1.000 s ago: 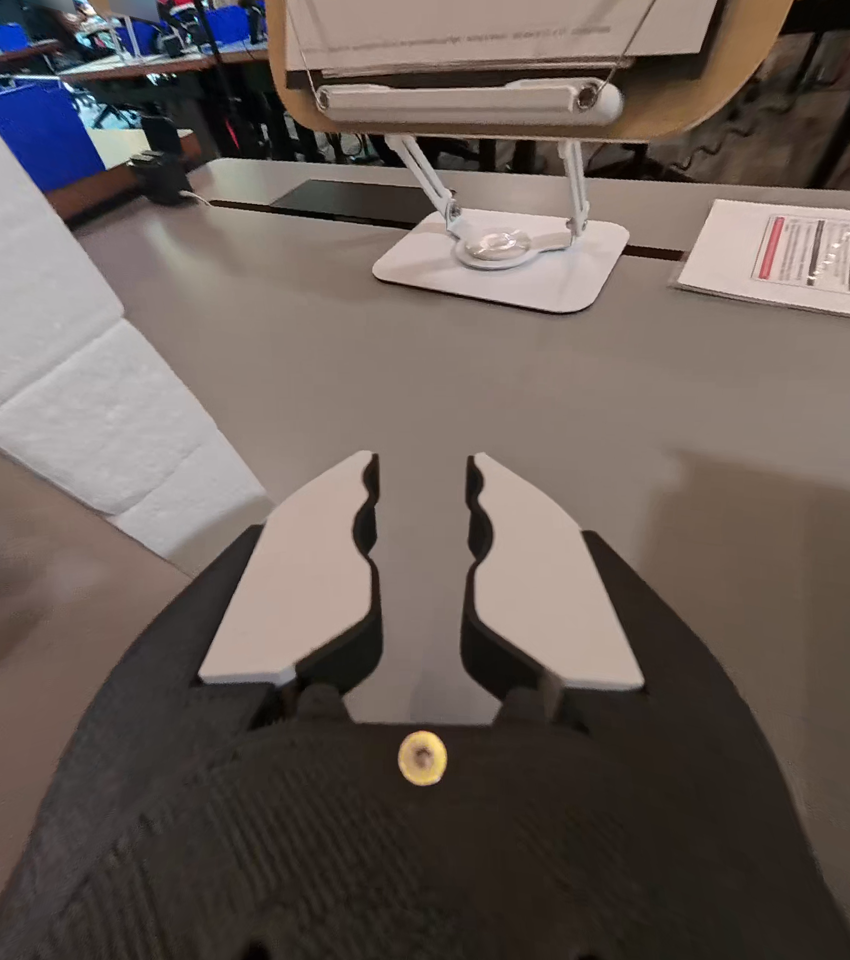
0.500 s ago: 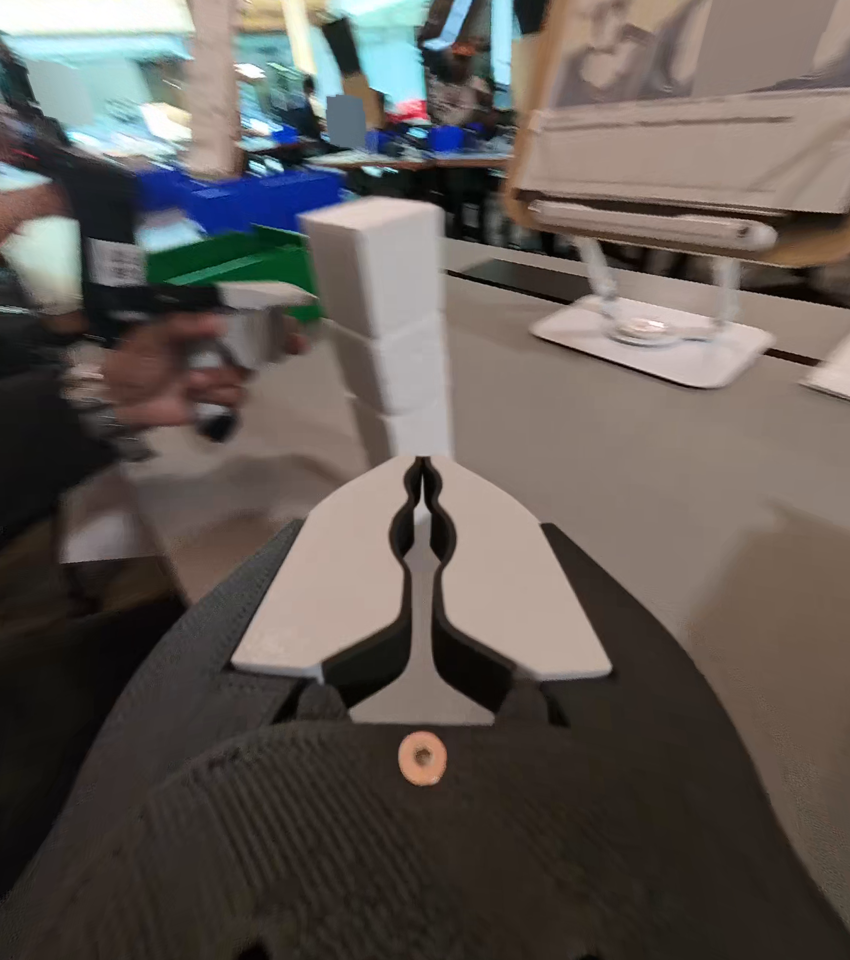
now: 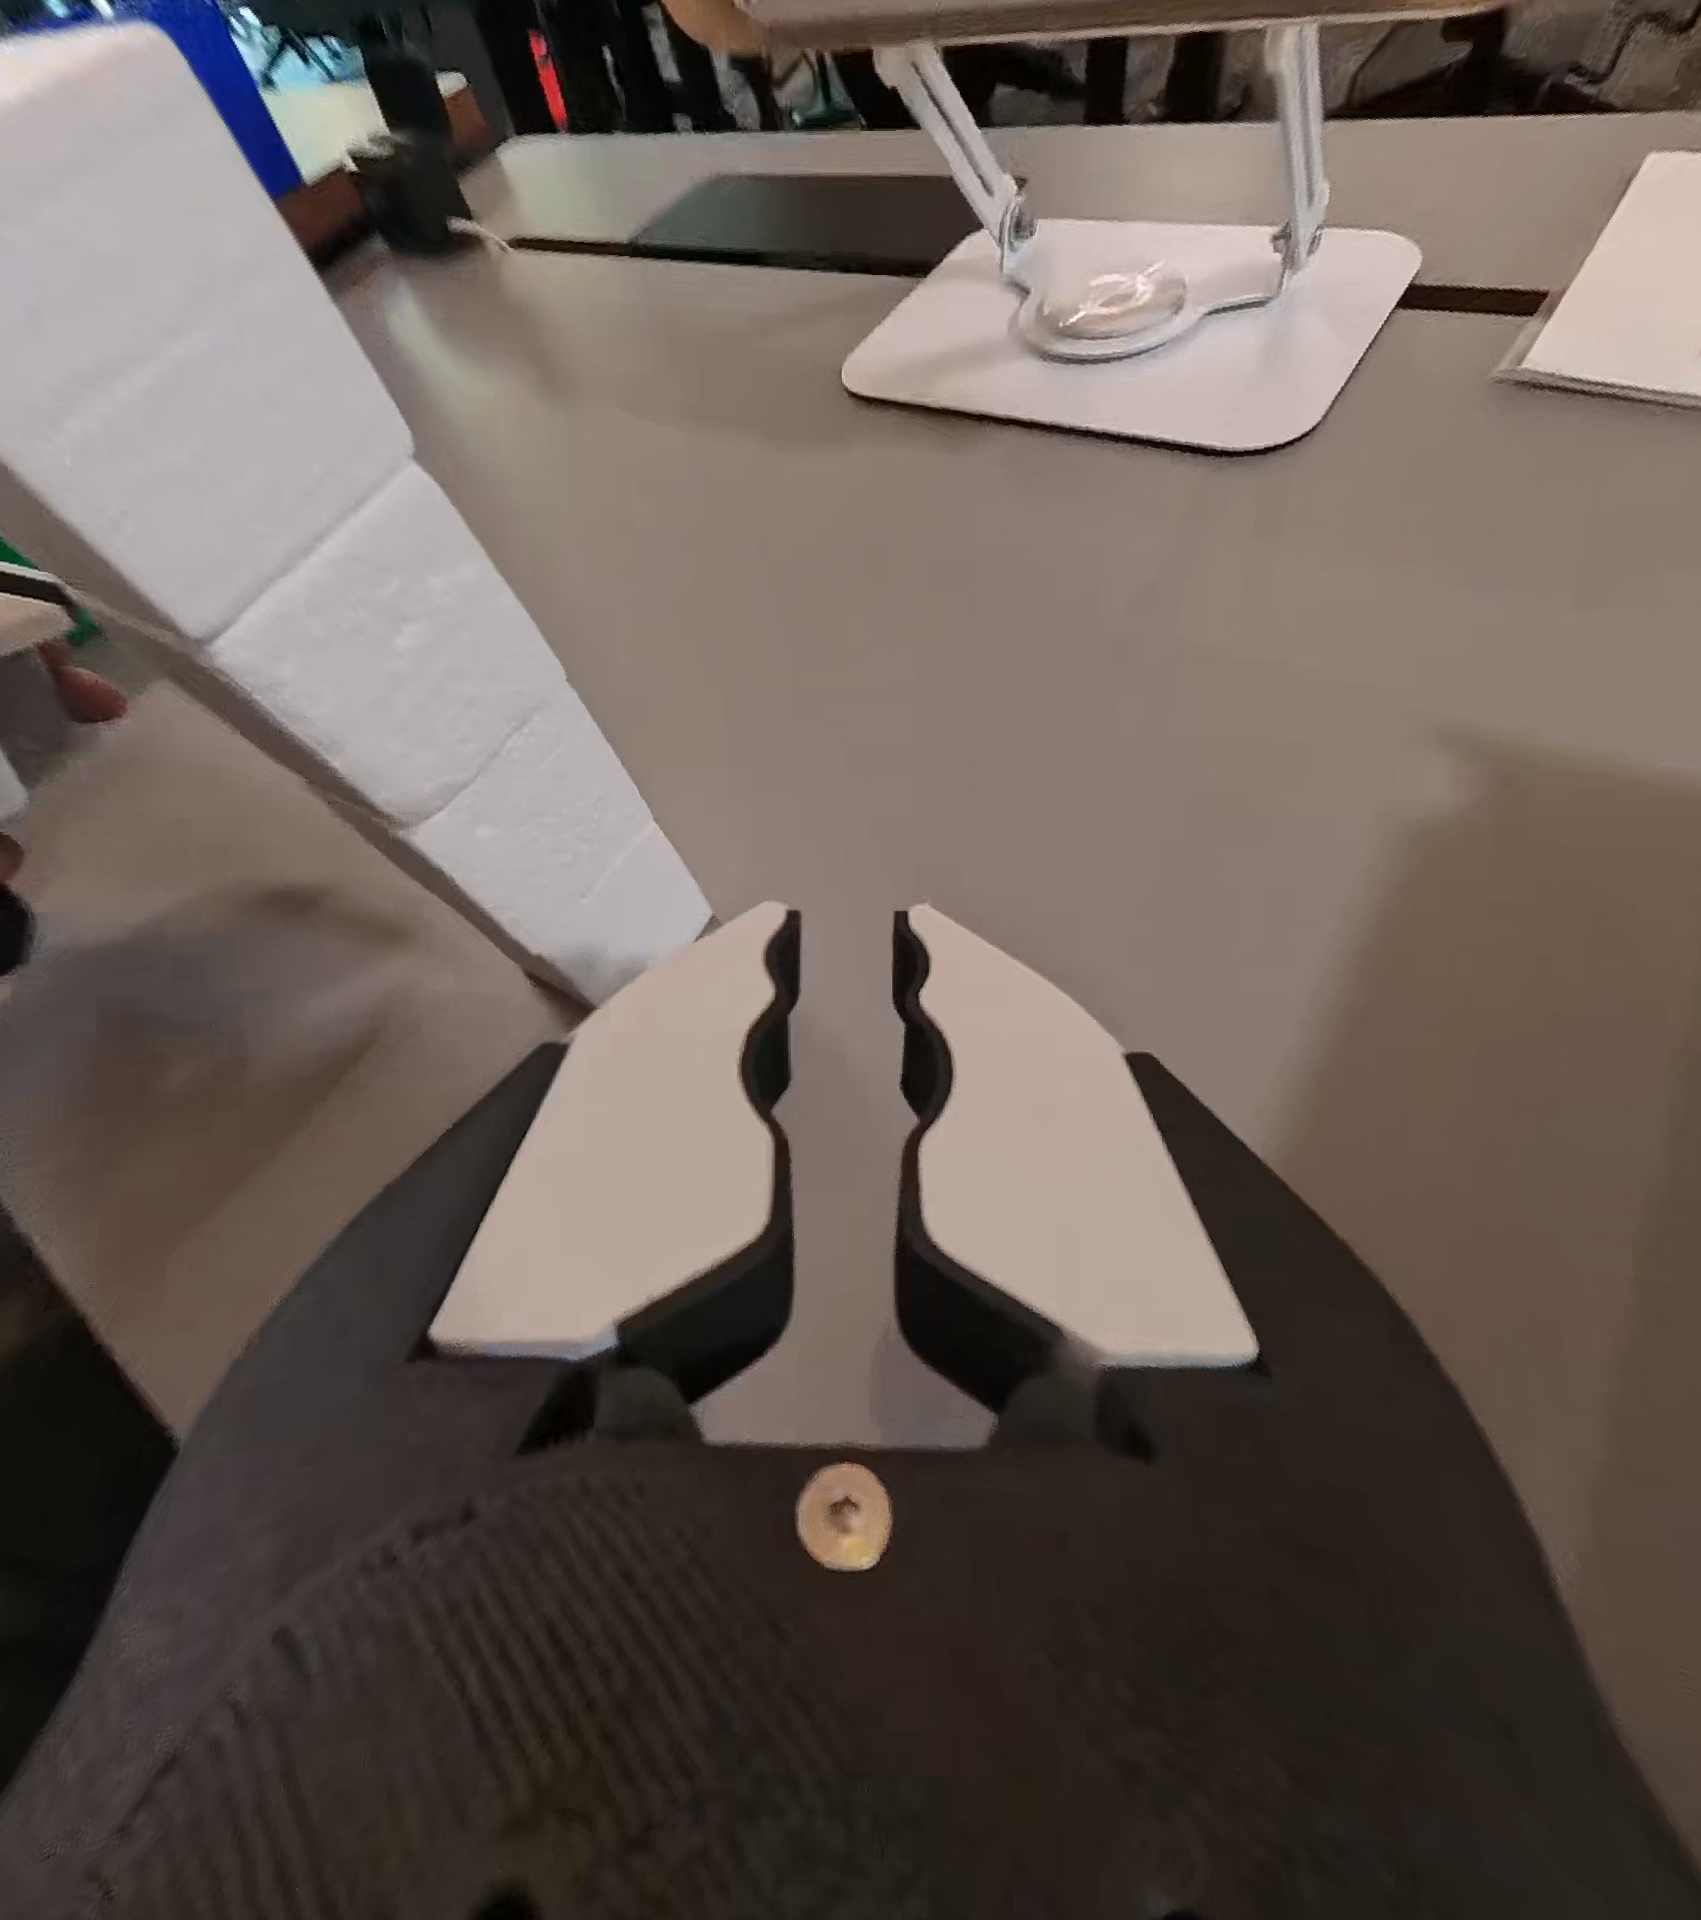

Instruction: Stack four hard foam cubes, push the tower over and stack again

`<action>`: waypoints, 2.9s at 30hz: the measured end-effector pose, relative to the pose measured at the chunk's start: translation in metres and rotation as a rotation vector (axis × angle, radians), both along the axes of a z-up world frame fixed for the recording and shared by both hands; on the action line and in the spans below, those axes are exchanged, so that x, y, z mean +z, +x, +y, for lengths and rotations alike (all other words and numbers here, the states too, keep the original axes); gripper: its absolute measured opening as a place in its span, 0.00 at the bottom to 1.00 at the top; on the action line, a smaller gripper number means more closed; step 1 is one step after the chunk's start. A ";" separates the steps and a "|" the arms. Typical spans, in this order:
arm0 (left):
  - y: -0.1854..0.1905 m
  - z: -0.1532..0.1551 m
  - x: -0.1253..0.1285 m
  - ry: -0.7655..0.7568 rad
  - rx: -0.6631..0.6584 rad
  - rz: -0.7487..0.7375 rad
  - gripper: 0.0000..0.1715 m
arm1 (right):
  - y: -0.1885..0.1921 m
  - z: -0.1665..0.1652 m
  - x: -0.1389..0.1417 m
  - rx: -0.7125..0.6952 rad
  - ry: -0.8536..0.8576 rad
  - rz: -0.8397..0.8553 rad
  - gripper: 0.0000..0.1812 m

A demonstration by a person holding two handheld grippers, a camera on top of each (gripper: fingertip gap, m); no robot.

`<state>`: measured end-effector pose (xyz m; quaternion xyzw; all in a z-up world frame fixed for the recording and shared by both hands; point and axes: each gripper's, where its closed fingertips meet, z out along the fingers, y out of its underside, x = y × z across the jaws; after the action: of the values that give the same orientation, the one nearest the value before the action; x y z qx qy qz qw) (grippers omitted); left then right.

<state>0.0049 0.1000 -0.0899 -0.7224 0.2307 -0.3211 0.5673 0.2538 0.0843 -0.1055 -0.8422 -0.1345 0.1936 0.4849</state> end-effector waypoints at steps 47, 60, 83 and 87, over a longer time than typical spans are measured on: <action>-0.094 0.032 0.058 0.152 0.399 -0.154 0.04 | -0.109 0.030 0.033 0.119 -0.520 -0.081 0.00; -0.114 0.004 0.051 0.175 0.443 -0.102 0.07 | -0.045 0.006 0.018 0.092 0.000 0.162 0.10; 0.024 0.016 0.012 -0.047 -0.059 -0.086 0.30 | -0.036 -0.046 -0.001 0.282 0.169 0.136 0.18; 0.005 0.005 0.004 -0.075 -0.040 -0.068 0.32 | -0.060 -0.036 0.000 0.359 0.185 0.105 0.20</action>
<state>0.0101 0.1050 -0.0857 -0.7269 0.2133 -0.3652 0.5411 0.1942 0.0480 -0.1053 -0.7455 -0.2743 0.3073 0.5240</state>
